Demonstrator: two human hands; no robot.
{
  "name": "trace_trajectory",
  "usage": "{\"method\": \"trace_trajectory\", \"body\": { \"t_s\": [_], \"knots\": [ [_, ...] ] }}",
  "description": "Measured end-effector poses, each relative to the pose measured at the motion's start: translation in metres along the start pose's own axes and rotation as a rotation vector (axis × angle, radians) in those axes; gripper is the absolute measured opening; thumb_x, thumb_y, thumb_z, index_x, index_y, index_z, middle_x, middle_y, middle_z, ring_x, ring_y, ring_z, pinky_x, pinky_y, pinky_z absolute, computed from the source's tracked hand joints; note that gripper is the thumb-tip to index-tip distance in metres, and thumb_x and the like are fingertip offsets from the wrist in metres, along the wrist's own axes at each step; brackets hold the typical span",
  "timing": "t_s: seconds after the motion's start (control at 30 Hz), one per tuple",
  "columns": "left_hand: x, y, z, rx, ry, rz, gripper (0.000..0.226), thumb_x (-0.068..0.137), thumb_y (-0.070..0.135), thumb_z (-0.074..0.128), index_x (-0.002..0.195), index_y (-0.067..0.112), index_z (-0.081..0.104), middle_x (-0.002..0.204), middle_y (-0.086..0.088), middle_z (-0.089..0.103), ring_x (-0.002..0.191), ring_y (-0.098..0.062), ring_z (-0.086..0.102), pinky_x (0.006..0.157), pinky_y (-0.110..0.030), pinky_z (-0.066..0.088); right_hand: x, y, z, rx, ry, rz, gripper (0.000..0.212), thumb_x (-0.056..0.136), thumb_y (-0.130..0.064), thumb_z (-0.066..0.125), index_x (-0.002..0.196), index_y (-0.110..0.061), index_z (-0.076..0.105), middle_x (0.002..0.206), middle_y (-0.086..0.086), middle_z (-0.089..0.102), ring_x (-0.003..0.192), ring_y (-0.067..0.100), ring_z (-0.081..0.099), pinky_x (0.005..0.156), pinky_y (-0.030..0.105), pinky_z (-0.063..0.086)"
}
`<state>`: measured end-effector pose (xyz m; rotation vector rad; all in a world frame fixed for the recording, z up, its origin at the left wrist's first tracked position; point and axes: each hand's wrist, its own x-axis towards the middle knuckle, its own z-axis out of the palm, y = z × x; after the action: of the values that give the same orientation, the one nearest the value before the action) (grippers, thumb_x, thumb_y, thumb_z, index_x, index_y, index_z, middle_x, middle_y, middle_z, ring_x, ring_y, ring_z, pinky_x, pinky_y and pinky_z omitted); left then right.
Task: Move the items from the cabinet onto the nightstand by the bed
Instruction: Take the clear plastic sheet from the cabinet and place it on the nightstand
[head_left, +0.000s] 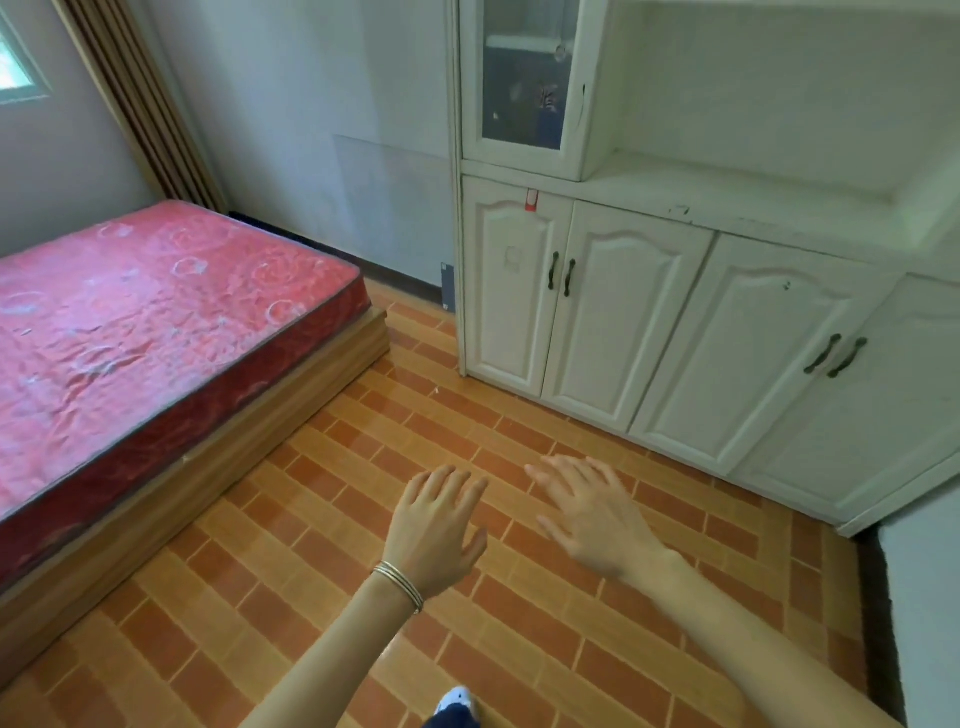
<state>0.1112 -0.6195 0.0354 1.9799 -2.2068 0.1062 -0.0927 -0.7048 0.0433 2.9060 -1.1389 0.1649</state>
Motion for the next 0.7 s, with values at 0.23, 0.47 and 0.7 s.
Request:
{"method": "trace_trajectory", "body": {
  "t_s": [0.23,0.47,0.7],
  "knots": [
    [0.112,-0.074,-0.013,0.009,0.083,0.08,0.054,0.082,0.048,0.04,0.12,0.017,0.062,0.114,-0.004,0.065,0.109,-0.025,0.059,0.091,-0.041,0.048,0.106,0.042,-0.017,0.003,0.054,0.074,0.055,0.087,-0.049,0.034,0.135,-0.023,0.045,0.133,0.001,0.052,0.123,0.02,0.047,0.103,0.041,0.034],
    [0.18,-0.115,0.013,-0.016,0.054,0.108,0.053,0.082,0.046,0.042,0.121,0.017,0.061,0.115,-0.003,0.065,0.11,-0.025,0.058,0.091,-0.04,0.049,0.172,0.086,0.002,-0.006,0.038,0.113,0.056,0.088,-0.049,0.033,0.137,-0.023,0.042,0.135,0.002,0.05,0.124,0.019,0.046,0.104,0.041,0.034],
    [0.302,-0.132,0.027,-0.023,0.092,0.121,0.053,0.08,0.046,0.041,0.12,0.017,0.061,0.113,-0.003,0.064,0.109,-0.025,0.058,0.09,-0.041,0.048,0.252,0.166,0.011,0.019,0.08,0.123,0.053,0.087,-0.046,0.036,0.132,-0.021,0.048,0.128,0.003,0.055,0.116,0.02,0.051,0.098,0.04,0.039]
  ]
}}
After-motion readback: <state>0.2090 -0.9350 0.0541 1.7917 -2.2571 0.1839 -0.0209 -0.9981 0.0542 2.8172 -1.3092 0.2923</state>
